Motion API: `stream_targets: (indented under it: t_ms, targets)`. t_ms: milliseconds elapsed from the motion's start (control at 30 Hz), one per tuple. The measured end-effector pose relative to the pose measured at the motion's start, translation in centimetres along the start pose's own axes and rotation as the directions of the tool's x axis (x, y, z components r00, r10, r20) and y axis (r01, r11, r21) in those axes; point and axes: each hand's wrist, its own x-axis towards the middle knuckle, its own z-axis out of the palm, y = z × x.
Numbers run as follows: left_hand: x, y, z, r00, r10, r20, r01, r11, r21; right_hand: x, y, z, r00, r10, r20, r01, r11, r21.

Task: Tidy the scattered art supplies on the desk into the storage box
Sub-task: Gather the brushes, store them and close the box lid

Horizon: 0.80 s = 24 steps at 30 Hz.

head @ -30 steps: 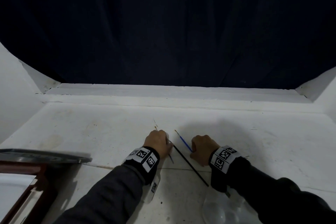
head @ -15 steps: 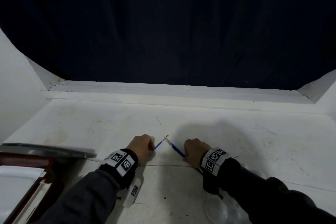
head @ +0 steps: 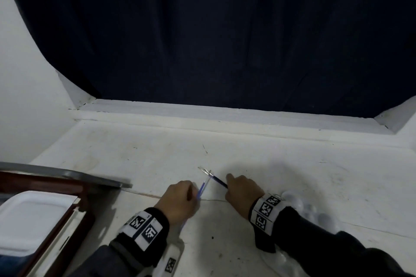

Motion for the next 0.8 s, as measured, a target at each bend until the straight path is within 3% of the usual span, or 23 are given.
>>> stream_targets:
  t_ms: [167,300,400,600,733,800]
  targets:
    - [-0.9,1.0,0.4,0.975,-0.028,-0.223,-0.077,0.891,-0.448,-1.7,-1.4,-1.7,0.969,-0.079,-0.234,0.149,0.942,0.3]
    - [-1.6,3.3,0.7,0.946,-0.045,-0.321,-0.169,0.776,-0.607,-3.3,-2.8,-2.0,0.928,-0.172,-0.33,0.279,0.909,0.31]
    - [-2.3,4.4,0.6,0.927,-0.063,-0.369,-0.208,0.731,-0.649,-4.4,-3.4,-1.5,0.902,-0.158,-0.402,0.314,0.879,0.36]
    - [-3.3,4.8,0.9,0.891,-0.085,-0.445,-0.23,0.762,-0.606,-6.1,-3.4,-1.1,0.917,-0.105,-0.385,0.286,0.845,0.452]
    - [-3.9,5.9,1.1,0.892,-0.108,-0.44,-0.248,0.696,-0.674,-7.1,-3.0,-1.7,0.893,-0.111,-0.437,0.316,0.845,0.431]
    - [-4.3,6.8,0.9,0.894,-0.161,-0.417,-0.237,0.621,-0.747,-7.4,-2.8,-2.5,0.874,-0.112,-0.472,0.333,0.846,0.416]
